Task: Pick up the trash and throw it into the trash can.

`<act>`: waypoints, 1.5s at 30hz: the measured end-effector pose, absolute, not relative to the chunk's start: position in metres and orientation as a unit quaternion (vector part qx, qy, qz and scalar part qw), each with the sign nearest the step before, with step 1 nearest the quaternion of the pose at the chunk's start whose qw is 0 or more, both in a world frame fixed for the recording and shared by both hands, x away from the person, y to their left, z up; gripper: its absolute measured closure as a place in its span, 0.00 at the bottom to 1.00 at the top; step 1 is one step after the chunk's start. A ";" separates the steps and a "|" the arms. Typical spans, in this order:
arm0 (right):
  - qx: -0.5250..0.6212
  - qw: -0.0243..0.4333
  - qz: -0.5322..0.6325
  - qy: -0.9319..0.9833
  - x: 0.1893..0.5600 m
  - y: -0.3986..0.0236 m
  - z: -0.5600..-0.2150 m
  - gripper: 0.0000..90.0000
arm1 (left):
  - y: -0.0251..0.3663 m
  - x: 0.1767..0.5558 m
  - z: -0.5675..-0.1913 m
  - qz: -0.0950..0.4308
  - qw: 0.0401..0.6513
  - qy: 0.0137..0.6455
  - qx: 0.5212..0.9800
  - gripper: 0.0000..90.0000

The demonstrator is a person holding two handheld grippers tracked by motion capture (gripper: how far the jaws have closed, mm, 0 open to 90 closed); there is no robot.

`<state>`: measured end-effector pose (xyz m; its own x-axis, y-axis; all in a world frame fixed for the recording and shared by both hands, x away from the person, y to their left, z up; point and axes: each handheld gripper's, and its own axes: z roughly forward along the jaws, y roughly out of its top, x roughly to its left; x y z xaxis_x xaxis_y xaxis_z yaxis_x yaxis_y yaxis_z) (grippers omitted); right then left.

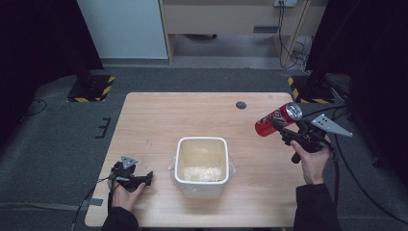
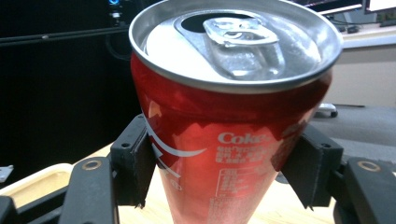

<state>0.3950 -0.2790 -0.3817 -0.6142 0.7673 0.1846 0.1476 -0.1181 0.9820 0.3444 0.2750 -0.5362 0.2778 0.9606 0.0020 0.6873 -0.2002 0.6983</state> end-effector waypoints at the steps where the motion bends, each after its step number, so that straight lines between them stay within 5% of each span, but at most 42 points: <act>1: 0.364 0.238 0.653 0.620 0.394 -0.277 -0.380 0.37 | 0.275 0.344 -0.536 0.227 0.301 0.556 0.741 0.00; 23: 0.295 0.216 0.684 0.631 0.364 -0.240 -0.348 0.37 | 0.275 0.344 -0.536 0.227 0.301 0.556 0.741 0.00; 45: 0.255 0.164 0.685 0.662 0.354 -0.183 -0.355 0.37 | 0.275 0.344 -0.536 0.227 0.301 0.556 0.741 0.00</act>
<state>0.3540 -0.1826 -0.3551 -0.8161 0.5623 0.1332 0.1142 -0.0690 0.9911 0.3444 0.2751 -0.5362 0.2782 0.9605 0.0018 0.6874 -0.2004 0.6981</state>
